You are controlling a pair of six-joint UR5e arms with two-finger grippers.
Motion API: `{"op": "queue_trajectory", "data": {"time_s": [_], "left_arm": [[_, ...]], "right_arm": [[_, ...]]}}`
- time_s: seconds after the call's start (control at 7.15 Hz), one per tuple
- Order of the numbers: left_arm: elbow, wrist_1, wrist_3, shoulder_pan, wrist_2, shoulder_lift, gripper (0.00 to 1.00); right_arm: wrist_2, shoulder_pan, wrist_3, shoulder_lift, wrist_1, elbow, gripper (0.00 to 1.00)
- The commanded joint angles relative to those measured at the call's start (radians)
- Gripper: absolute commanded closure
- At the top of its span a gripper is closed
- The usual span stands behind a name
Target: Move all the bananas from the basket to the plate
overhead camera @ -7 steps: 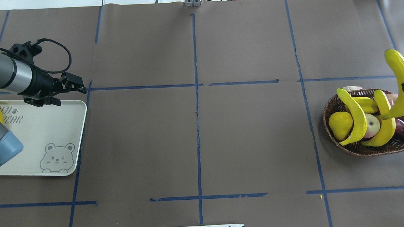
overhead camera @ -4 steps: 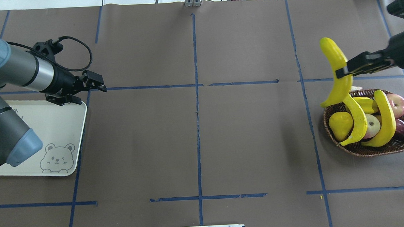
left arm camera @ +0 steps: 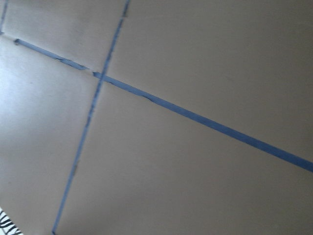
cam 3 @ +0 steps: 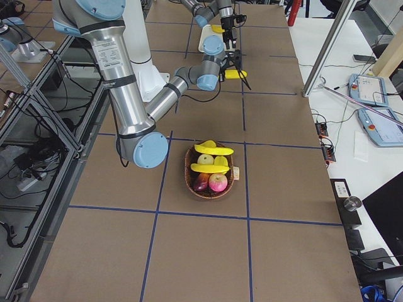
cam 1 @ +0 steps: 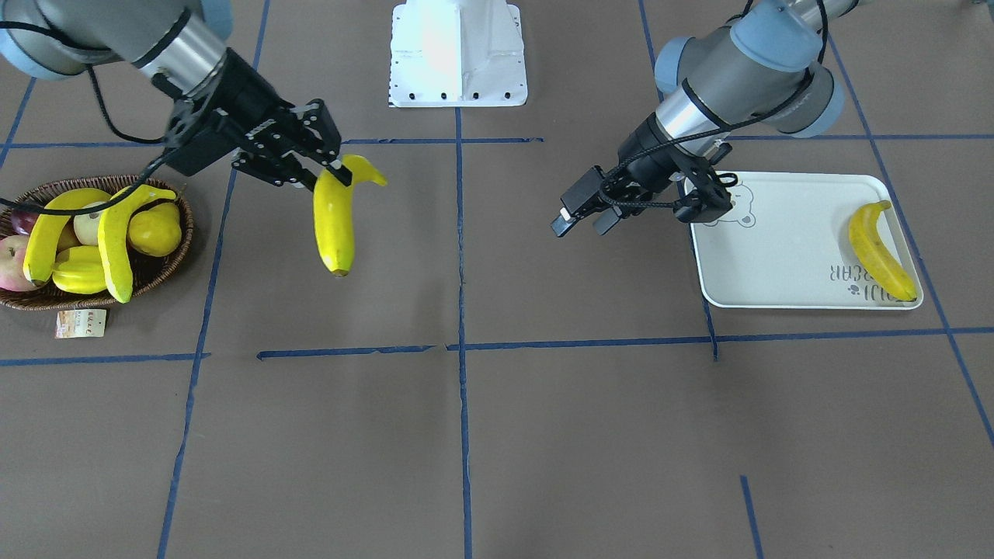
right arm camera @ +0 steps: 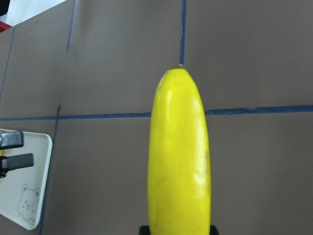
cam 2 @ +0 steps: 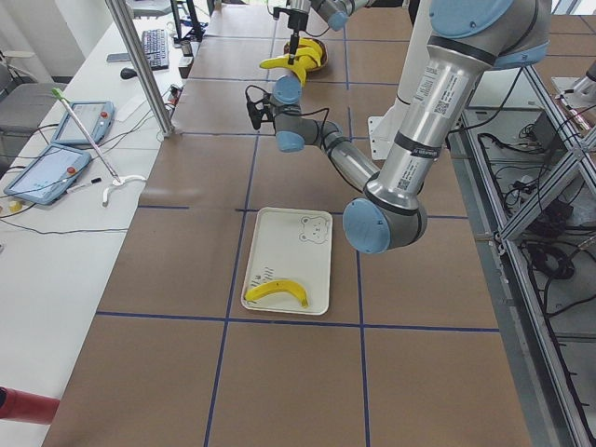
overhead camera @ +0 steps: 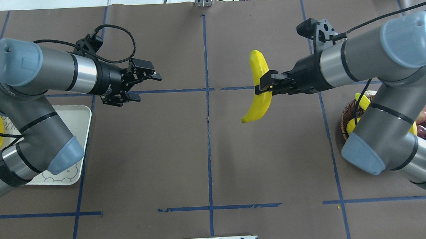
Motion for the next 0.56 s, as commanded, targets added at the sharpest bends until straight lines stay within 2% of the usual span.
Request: {"op": "queue_trajectory", "data": {"time_s": [0.0, 0.42], "left_arm": [[0.005, -0.082, -0.09, 0.055, 0.04, -0.052, 0.01], [0.0, -0.082, -0.139, 0.078, 0.04, -0.126, 0.01]], "right_arm": [[-0.16, -0.141, 0.057, 0.065, 0.001, 0.001, 0.99], [-0.2, -0.191, 0.058, 0.093, -0.004, -0.001, 0.99]]}}
